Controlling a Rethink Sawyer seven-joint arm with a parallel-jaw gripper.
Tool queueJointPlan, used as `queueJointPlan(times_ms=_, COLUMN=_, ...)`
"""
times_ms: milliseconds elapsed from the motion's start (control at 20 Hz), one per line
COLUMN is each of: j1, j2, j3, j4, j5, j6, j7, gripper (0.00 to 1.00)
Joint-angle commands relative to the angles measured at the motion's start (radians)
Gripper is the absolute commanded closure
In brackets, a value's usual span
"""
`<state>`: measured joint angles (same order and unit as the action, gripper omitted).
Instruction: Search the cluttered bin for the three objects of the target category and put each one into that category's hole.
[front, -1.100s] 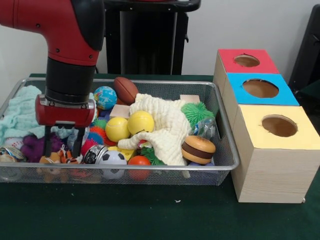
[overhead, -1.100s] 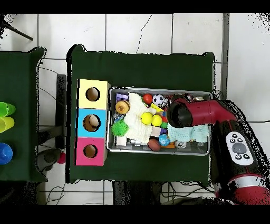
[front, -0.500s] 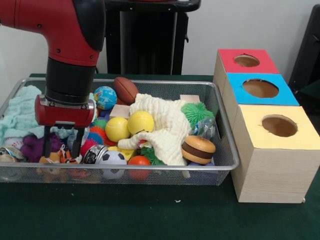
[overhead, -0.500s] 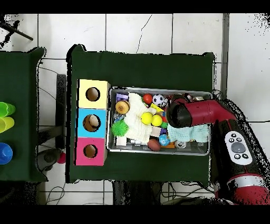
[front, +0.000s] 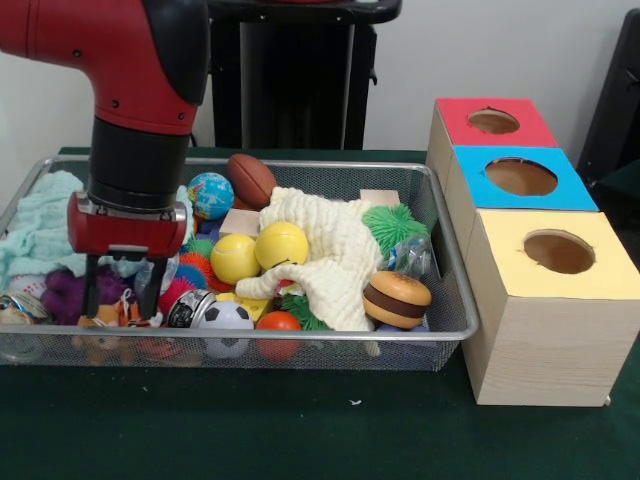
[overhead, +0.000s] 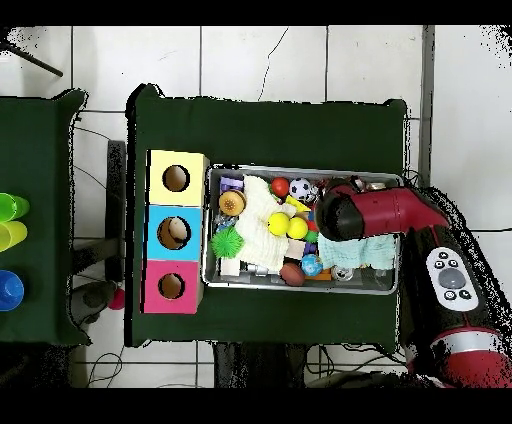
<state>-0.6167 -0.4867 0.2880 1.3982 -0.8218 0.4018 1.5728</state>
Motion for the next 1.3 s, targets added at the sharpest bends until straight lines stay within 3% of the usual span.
queueJointPlan(times_ms=50, j1=-0.029, j2=0.068, j3=0.040, j4=-0.036, j5=-0.074, j6=0.012, j7=-0.141, gripper=0.00)
queueJointPlan(times_ms=550, j1=-0.040, j2=0.093, j3=0.046, j4=-0.050, j5=-0.078, j6=-0.018, j7=-0.133, gripper=0.00)
queueJointPlan(times_ms=1300, j1=-0.096, j2=0.116, j3=0.107, j4=-0.016, j5=0.020, j6=0.112, j7=-0.178, gripper=0.00)
